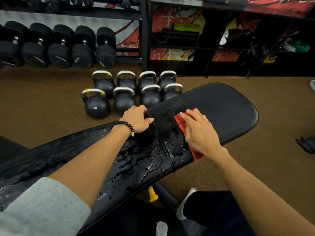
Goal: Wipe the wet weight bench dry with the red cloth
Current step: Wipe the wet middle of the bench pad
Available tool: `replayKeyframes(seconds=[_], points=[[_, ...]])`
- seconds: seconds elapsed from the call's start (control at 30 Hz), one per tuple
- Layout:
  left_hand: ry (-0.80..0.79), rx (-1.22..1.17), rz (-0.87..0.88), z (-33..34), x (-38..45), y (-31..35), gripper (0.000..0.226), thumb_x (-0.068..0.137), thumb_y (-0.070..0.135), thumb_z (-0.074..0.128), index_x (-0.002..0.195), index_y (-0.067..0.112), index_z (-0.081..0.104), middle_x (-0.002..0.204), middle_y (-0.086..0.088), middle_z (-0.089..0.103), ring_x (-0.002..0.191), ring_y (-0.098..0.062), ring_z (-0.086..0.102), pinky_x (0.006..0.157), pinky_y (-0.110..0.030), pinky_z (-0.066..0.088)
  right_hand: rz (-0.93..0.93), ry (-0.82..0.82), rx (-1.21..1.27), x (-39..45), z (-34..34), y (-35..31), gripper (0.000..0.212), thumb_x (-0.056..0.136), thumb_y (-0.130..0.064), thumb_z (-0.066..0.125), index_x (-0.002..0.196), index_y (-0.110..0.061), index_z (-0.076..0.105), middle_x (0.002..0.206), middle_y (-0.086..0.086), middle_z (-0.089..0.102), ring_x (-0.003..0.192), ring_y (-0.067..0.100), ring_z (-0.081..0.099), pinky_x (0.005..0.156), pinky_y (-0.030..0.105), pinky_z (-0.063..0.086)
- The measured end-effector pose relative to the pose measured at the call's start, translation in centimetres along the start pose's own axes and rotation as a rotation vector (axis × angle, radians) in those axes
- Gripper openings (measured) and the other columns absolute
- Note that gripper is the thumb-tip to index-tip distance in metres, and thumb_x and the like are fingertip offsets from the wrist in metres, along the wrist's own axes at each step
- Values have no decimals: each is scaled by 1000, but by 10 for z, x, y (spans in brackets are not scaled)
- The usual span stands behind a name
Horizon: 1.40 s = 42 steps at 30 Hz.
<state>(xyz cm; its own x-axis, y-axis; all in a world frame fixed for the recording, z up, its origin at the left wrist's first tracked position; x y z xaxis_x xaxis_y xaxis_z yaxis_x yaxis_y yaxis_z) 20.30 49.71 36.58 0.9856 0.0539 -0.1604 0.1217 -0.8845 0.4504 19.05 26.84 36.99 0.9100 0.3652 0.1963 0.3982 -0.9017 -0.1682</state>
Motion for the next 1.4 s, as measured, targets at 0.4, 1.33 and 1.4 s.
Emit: replayKeyframes(seconds=[0.4,1.33,1.4], points=[[-142,-5,-33,30,-10,-7,102,80,67,64,157,21,15,164,-4,13,150,-36,11,119,-49,24,-5,-25,-57,-1,1,5,48,103,-22,42,151,-17,41,157,8,37,149,35,23,119,48,24],[-155,-131,-22,3,-3,-29,60,90,16,58,148,22,43,149,-1,48,137,-19,44,108,-25,33,-287,-106,81,-22,19,-64,45,90,0,60,134,-9,61,147,11,51,145,38,34,119,43,21],[-156,-119,-21,2,-4,-27,61,89,16,58,148,22,42,149,-1,48,138,-20,43,110,-26,32,-257,-111,60,8,20,-74,46,88,2,56,134,-7,59,144,14,52,142,42,35,117,48,28]])
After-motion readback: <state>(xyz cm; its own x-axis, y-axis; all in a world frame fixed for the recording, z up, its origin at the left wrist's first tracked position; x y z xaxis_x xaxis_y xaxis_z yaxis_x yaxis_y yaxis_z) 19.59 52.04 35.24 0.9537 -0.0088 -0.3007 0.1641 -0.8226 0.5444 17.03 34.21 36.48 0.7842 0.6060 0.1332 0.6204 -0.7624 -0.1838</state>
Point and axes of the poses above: each hand's wrist, its own x-axis towards the middle knuckle, its own z-axis out of the palm, y = z × x, the point moved 6 cm from there along x, towards the middle knuckle
